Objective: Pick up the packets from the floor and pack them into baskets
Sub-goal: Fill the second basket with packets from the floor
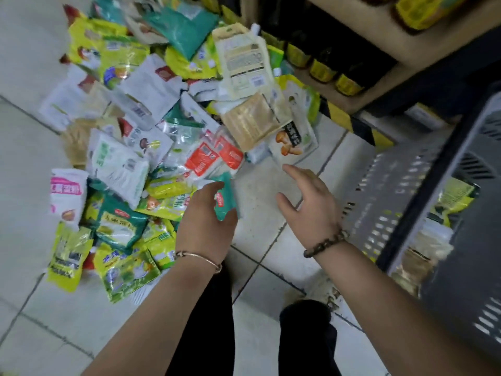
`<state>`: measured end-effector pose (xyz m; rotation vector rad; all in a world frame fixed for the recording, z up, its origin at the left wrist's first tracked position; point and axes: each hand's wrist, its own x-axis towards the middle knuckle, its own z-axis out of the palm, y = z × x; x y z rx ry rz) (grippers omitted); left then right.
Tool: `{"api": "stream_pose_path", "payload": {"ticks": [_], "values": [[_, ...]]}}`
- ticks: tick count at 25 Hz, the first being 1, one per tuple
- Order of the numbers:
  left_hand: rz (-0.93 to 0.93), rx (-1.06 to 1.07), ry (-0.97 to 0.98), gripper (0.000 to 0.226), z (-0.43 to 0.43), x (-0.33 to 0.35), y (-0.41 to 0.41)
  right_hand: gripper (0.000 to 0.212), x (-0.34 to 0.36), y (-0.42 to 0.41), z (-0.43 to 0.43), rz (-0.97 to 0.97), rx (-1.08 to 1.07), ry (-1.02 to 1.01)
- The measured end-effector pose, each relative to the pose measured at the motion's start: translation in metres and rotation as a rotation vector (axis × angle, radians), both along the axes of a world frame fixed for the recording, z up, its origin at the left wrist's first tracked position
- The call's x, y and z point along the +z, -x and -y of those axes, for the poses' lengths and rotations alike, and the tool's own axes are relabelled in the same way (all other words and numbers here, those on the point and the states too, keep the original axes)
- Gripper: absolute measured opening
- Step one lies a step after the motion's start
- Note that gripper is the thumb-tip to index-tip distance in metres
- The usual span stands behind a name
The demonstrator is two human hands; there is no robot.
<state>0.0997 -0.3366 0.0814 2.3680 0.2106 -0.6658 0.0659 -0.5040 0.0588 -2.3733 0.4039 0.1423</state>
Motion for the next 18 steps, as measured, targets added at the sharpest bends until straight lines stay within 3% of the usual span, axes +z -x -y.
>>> {"api": "stream_pose_path", "payload": {"ticks": [9, 14, 18], "values": [[-0.183, 0.258, -0.106, 0.044, -0.134, -0.079, -0.027, 0.049, -0.07, -0.065, -0.113, -0.46, 0.349, 0.07], [-0.263, 0.309, -0.159, 0.044, -0.169, -0.135, -0.027, 0.046, -0.116, -0.096, -0.15, -0.5, 0.32, 0.029], [-0.223, 0.35, -0.259, 0.047, -0.194, -0.185, -0.045, 0.043, -0.155, -0.12, -0.173, -0.533, 0.337, -0.001]]}}
